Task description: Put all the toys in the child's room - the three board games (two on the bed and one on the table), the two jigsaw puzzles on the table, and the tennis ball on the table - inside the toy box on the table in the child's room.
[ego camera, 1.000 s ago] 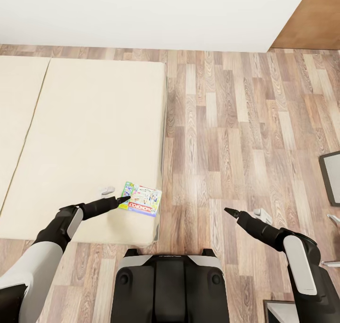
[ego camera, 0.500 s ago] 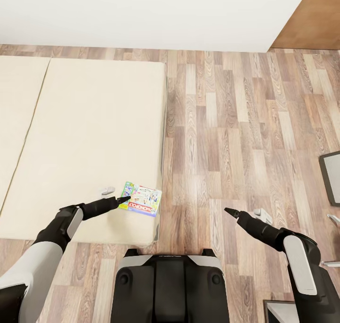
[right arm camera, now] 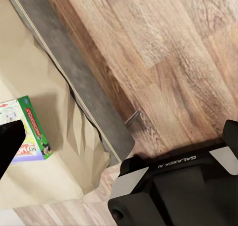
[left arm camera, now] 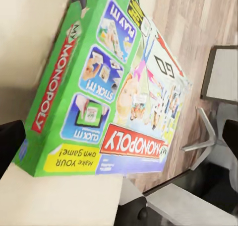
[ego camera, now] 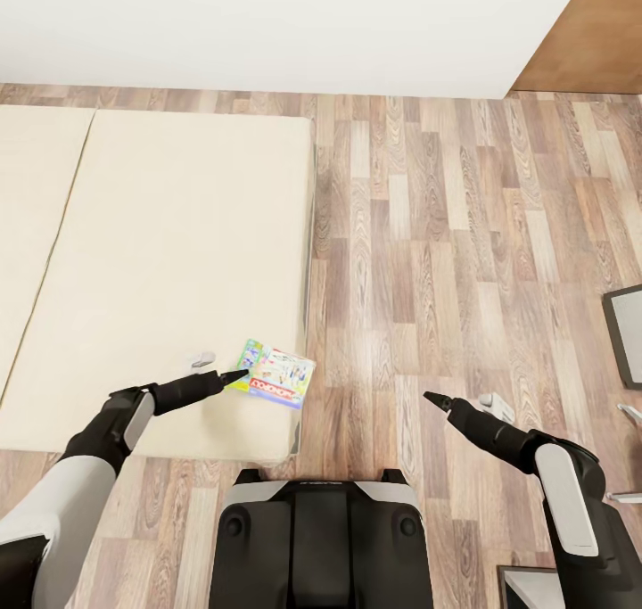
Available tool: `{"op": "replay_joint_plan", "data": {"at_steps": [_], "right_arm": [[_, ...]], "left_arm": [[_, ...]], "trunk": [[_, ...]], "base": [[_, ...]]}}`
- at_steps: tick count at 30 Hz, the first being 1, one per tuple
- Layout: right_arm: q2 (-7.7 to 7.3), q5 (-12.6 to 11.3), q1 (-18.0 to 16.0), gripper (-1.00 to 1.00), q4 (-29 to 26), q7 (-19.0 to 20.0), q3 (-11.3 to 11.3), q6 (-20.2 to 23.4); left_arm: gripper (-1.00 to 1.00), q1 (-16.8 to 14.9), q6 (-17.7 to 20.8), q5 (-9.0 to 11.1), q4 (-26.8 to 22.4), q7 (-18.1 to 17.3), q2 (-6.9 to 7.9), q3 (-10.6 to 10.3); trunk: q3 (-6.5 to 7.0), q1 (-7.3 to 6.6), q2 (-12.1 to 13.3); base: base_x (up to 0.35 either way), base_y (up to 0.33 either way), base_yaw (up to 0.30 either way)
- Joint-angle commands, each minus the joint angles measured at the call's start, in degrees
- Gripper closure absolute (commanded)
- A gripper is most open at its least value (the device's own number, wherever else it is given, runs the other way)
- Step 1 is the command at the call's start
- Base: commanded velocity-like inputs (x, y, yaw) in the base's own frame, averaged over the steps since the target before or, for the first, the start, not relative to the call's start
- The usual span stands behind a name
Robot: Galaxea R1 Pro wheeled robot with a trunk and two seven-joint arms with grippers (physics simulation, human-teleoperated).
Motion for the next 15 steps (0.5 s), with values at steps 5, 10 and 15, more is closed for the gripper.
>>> {"op": "replay_joint_plan", "data": {"at_steps": [5, 10, 15], "right_arm": [[-0.08, 0.21, -0.03, -1.0, -0.03, 0.25, -0.12, 0.37], [-0.24, 0.22, -0.03, -1.0, -0.03, 0.9, -0.13, 0.39], [-0.28, 0.16, -0.03, -1.0, -0.03, 1.18, -0.09, 0.46]], "left_arm": [[-1.0, -0.02, 0.58, 0.28, 0.01, -1.28, 0.0, 0.01], [-1.0, -0.02, 0.6, 0.27, 0.01, -1.43, 0.06, 0.01], [-1.0, -0.02, 0.6, 0.27, 0.01, -1.42, 0.07, 0.01]], "trunk": [[-0.06, 0.03, -0.09], [-0.06, 0.03, -0.09], [-0.06, 0.03, -0.09]], "base": [[0.0, 0.0, 0.0], [0.0, 0.0, 0.0], [0.0, 0.0, 0.0]]}}
